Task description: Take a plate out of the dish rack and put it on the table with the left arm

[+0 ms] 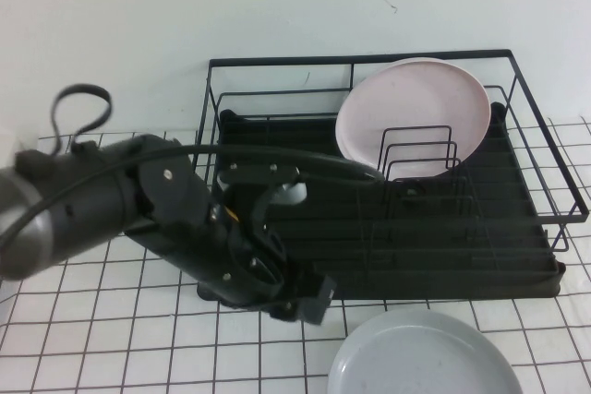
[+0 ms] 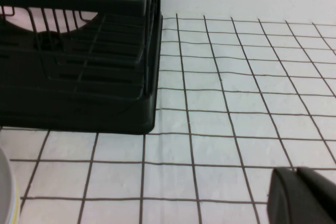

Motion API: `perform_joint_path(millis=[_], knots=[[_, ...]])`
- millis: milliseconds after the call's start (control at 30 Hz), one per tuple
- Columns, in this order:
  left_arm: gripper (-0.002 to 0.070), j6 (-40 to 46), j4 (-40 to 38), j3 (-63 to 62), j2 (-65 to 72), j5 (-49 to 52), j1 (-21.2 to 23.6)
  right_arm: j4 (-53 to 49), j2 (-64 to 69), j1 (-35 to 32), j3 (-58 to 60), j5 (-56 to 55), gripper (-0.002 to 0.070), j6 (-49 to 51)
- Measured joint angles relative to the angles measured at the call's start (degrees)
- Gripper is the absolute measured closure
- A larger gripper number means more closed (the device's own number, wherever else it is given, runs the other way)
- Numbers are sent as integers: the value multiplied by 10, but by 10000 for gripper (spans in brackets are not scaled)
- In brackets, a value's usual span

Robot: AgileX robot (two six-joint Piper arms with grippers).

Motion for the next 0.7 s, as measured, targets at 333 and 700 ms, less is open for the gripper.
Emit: perform_joint_path(millis=[333, 700], knots=[[664, 30, 12, 8, -137, -69, -20, 0, 0, 0, 0, 0, 678, 0], [673, 53, 46, 155, -386, -186, -59, 0, 0, 0, 0, 0, 678, 0]])
